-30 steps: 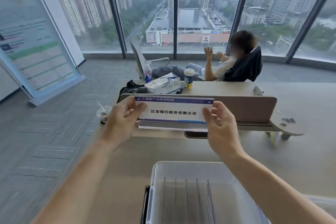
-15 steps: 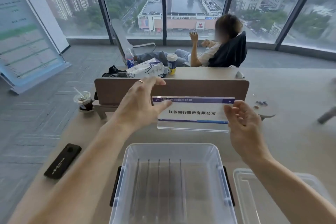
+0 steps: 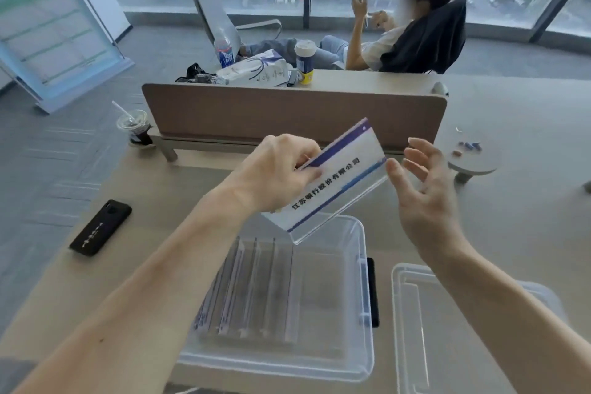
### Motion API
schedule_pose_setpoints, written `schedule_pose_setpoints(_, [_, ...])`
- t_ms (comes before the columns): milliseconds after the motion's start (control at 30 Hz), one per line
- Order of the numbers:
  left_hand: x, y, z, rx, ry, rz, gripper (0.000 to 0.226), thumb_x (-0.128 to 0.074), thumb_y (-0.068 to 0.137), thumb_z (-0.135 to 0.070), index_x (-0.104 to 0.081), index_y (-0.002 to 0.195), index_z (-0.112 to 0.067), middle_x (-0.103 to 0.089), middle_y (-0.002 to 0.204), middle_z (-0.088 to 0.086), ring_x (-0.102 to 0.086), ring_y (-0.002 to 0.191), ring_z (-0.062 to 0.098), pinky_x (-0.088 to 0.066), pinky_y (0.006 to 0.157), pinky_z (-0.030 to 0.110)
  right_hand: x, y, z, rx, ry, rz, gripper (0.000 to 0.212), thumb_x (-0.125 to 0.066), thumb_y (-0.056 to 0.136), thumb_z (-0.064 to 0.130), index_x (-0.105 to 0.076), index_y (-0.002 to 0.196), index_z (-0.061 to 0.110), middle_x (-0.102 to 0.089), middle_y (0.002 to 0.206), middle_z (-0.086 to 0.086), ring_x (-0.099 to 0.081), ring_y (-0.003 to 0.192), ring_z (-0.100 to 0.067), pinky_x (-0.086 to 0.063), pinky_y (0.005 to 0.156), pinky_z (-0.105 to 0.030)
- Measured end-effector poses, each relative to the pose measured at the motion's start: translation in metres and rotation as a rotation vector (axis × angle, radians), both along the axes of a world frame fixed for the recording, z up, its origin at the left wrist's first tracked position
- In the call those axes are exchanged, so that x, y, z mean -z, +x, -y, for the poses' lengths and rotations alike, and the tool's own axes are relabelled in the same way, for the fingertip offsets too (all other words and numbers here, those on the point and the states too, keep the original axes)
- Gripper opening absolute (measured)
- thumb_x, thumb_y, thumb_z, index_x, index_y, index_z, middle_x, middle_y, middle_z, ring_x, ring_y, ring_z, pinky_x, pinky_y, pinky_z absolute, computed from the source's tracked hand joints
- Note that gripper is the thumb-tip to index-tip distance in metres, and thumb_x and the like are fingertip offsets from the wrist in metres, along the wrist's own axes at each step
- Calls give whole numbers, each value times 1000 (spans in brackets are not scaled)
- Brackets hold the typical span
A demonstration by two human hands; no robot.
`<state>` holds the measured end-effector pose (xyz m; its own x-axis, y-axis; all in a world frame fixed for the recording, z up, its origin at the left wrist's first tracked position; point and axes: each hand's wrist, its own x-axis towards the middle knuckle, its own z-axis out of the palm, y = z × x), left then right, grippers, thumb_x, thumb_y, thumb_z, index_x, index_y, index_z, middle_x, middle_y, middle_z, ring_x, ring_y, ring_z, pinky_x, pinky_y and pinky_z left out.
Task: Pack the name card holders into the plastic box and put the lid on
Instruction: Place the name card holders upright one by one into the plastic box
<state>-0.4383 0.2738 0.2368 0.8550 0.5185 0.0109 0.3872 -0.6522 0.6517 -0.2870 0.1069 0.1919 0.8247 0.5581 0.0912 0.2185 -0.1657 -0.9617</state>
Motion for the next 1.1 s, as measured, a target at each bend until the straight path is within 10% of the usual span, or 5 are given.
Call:
schedule_pose_setpoints(333, [44,-13,48,-286,-511,-7,21,-62,99,-11,-54,115,-24,-79,95,9,-79,80,23,-64,66,43,52,-34,8,-267,-53,-717,31,-53,102,35,-55,131,24,-74,115,2,-73,99,-15,-61,70,-32])
schedule_pose_setpoints(633, [88,-24,63,-306,-618,-224,23,-41,107,-21,-61,119,-17,-81,98,7,-79,81,25,-62,67,41,115,-59,18,-299,-207,-900,43,-45,104,27,-35,146,29,-77,77,20,-71,92,-12,-56,94,-47])
schedule_pose_setpoints(933, [162,-32,84,-339,-543,-291,22,-41,105,-22,-63,109,-21,-78,88,7,-76,77,30,-62,76,52,188,-84,14,-239,-377,-838,38,-32,100,39,-48,133,33,-76,110,-1,-74,95,-20,-56,71,-33])
schedule_pose_setpoints(1100, [197,-29,91,-346,-455,-335,23,-41,103,-25,-63,108,-21,-75,86,7,-72,74,30,-60,72,48,216,-87,5,-146,-479,-812,54,-19,103,44,-18,156,35,-64,132,-2,-67,99,-20,-50,67,-30])
